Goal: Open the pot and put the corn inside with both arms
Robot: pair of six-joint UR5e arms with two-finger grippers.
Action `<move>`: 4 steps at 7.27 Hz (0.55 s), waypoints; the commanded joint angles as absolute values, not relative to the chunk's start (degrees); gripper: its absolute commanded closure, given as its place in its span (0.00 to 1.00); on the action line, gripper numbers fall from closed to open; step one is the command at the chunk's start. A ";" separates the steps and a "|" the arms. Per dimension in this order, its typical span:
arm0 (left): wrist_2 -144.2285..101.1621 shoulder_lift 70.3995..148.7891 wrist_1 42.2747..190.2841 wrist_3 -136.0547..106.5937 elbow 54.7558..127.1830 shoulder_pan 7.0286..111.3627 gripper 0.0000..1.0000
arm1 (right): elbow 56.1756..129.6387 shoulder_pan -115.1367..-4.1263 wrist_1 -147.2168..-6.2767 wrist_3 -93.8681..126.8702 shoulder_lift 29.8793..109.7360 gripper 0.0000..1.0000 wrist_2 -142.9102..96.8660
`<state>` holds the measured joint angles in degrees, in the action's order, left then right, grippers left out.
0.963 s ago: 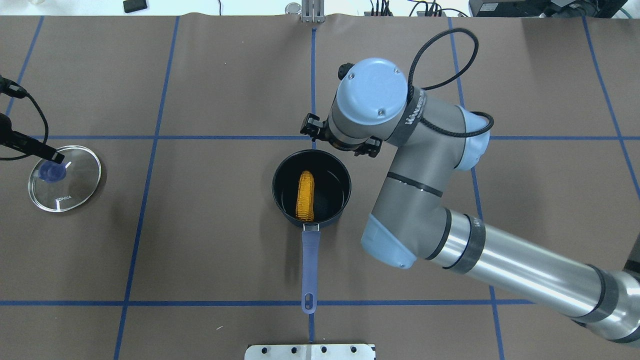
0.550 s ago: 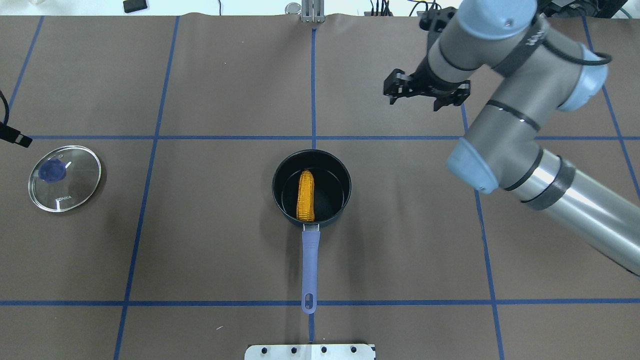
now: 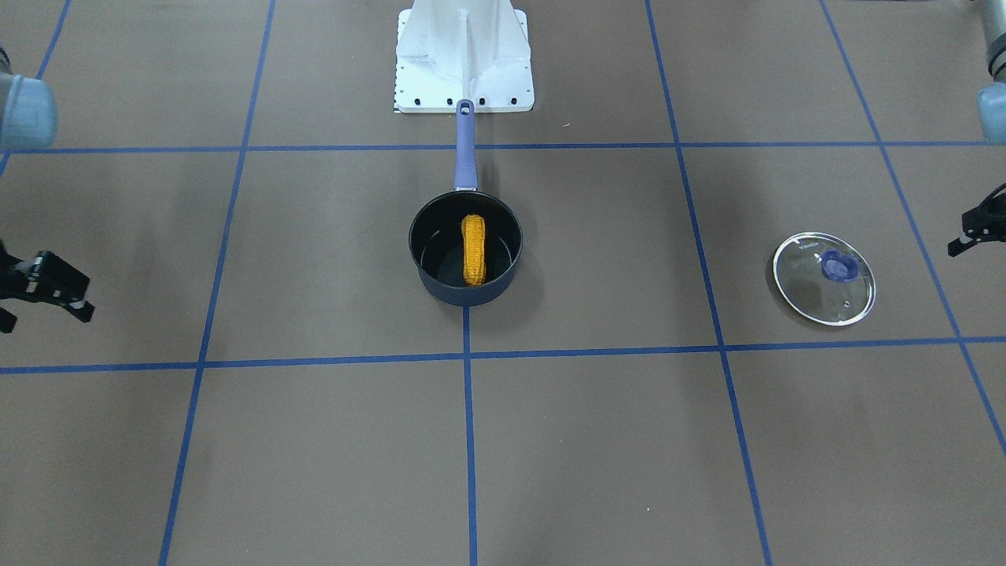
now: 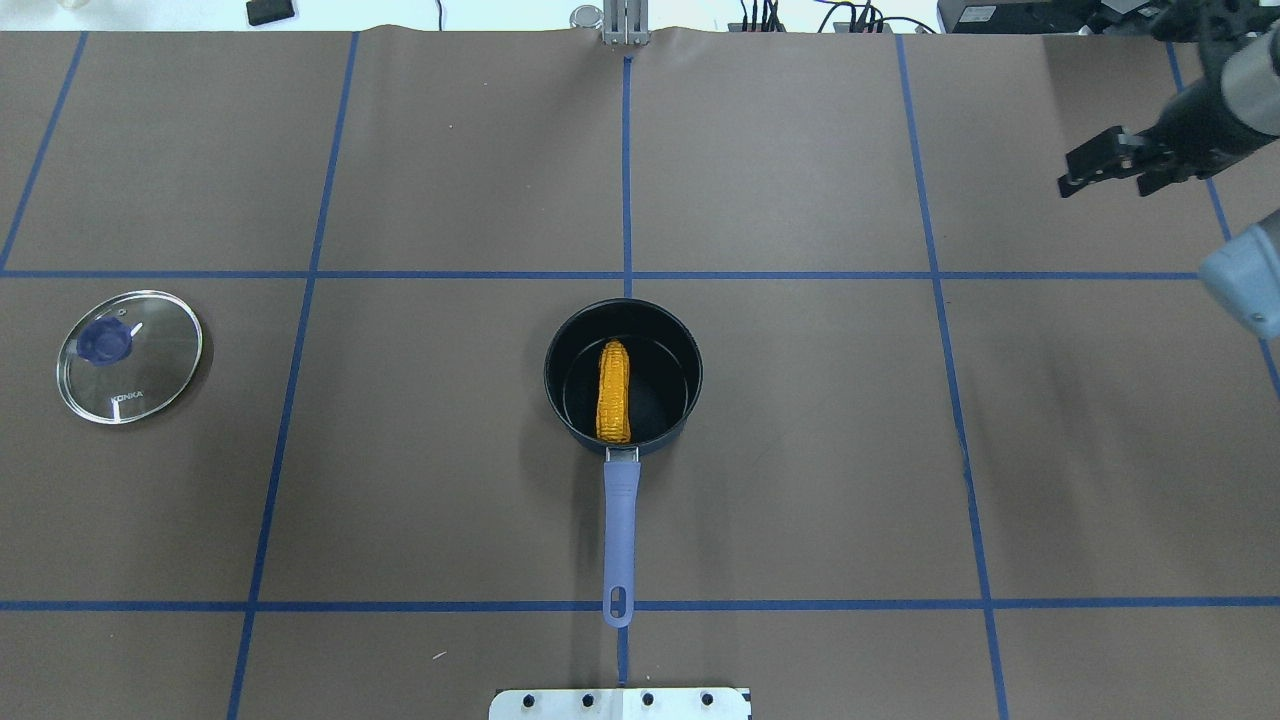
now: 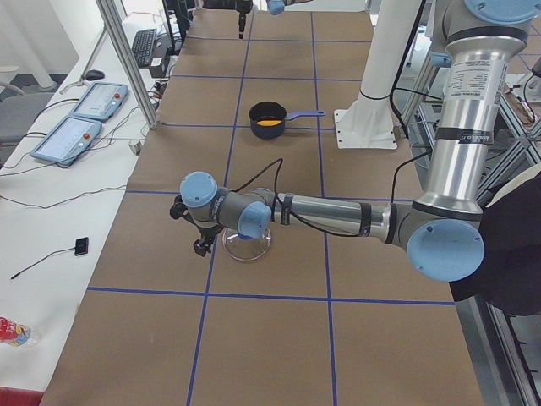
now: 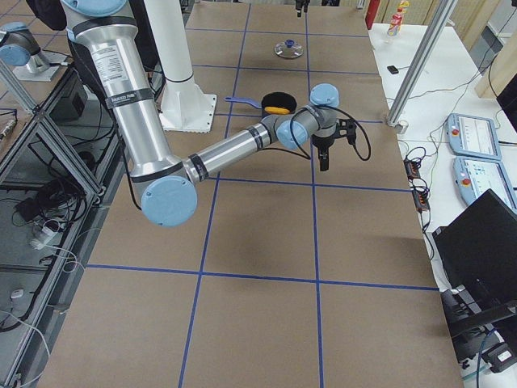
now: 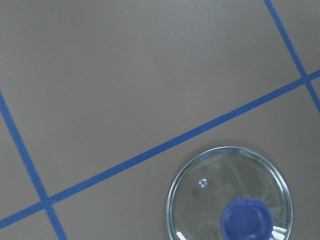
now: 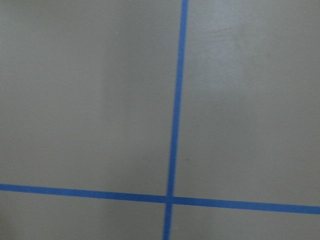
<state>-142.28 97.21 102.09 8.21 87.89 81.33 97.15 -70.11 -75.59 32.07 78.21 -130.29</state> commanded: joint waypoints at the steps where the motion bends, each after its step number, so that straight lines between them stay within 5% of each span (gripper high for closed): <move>1: -142.73 98.00 99.05 12.65 87.80 83.40 0.02 | 92.49 -82.03 -75.15 17.30 82.87 0.00 -137.42; 4: -142.65 98.17 98.18 12.57 87.54 84.63 0.02 | 91.05 -89.46 -75.76 14.06 86.65 0.00 -138.08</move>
